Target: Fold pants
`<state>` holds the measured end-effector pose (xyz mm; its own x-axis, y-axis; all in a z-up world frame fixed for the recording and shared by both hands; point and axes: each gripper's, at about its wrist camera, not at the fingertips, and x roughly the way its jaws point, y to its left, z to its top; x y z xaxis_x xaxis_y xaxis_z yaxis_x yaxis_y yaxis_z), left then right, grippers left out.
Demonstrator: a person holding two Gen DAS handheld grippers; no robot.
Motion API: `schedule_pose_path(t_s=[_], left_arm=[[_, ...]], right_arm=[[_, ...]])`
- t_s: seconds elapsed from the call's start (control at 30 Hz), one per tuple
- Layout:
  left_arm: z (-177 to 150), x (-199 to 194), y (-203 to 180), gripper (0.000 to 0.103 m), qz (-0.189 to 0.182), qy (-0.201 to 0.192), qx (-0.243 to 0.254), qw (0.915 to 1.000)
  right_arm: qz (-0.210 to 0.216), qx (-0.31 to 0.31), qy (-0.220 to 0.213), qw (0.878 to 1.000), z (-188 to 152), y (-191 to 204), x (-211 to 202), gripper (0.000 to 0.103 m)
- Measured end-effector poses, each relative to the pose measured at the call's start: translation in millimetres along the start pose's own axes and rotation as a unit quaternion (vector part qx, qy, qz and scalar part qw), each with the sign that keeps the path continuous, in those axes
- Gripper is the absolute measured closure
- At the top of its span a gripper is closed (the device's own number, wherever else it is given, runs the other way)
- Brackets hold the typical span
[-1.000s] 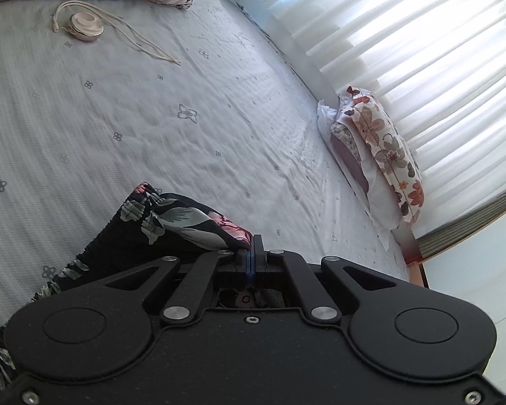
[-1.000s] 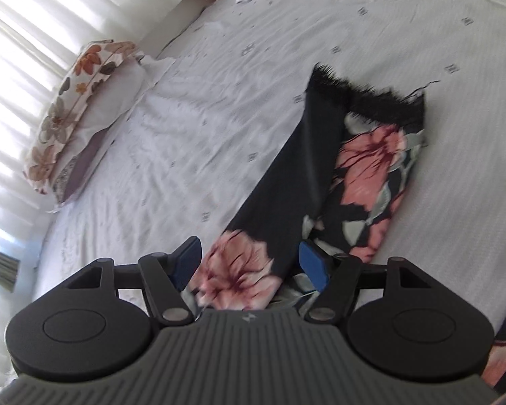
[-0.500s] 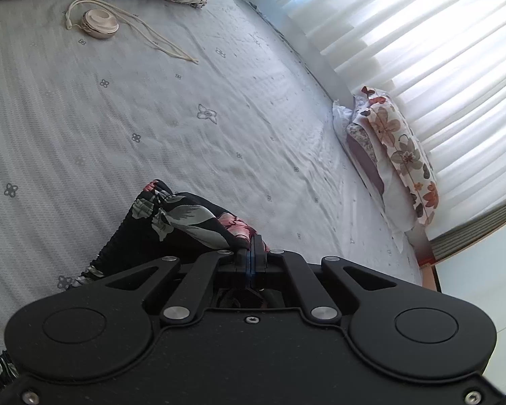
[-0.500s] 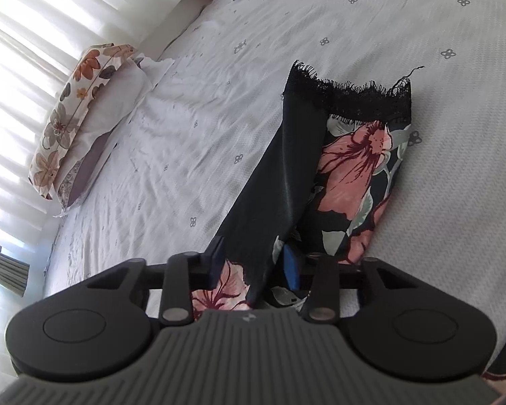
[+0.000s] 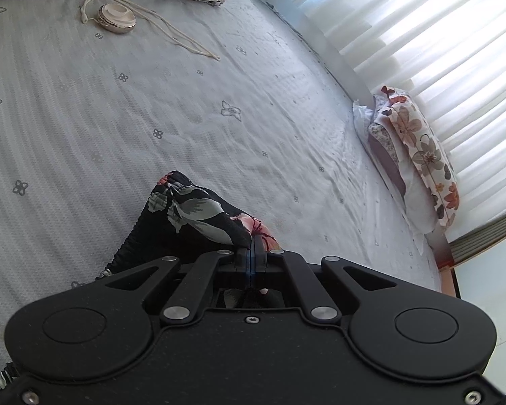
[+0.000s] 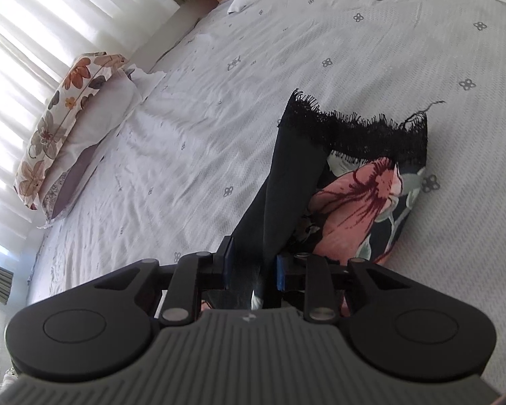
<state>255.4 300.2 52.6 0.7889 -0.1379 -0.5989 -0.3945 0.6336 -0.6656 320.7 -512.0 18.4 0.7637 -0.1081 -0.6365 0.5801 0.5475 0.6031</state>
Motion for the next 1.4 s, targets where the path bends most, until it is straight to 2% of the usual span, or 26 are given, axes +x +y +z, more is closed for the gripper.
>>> schedule_pose_path(t_s=[0.2, 0.27, 0.33, 0.47, 0.67, 0.93, 1.17, 1.4], left_arm=[[-3.3, 5.3, -2.2, 0.103, 0.011, 0.0, 0.008, 0.9999], [-3.8, 6.6, -2.6, 0.103, 0.013, -0.001, 0.009, 0.9999], [-4.2, 7.7, -2.9, 0.103, 0.016, -0.002, 0.011, 0.9998], [-5.2, 7.3, -3.6, 0.103, 0.021, -0.005, 0.014, 0.9997], [-4.9, -4.2, -4.3, 0.103, 0.018, -0.011, 0.009, 0.9997], [-9.4, -38.9, -14.9, 0.103, 0.01, -0.02, 0.038, 0.999], [-22.5, -80.9, -18.9, 0.103, -0.001, -0.022, 0.061, 0.9979], [-44.6, -120.8, -8.2, 0.103, 0.001, -0.02, 0.071, 0.9973]], right_arm=[[-0.01, -0.019, -0.002, 1.0, 1.0, 6.0, 7.0, 0.071], [-0.02, -0.025, -0.002, 0.999, 1.3, 8.0, 8.4, 0.085], [-0.026, -0.028, 0.0, 0.999, 1.8, 8.2, 9.3, 0.094], [-0.034, -0.035, -0.005, 0.999, 2.7, 8.5, 0.9, 0.1], [-0.036, -0.061, -0.031, 0.997, 9.5, 18.2, -32.4, 0.101], [-0.025, -0.081, -0.049, 0.995, 21.9, 20.1, -93.2, 0.101], [-0.021, -0.08, -0.047, 0.995, 24.4, -2.6, -147.2, 0.101], [-0.01, -0.082, -0.046, 0.996, 10.3, -38.9, -197.3, 0.101]])
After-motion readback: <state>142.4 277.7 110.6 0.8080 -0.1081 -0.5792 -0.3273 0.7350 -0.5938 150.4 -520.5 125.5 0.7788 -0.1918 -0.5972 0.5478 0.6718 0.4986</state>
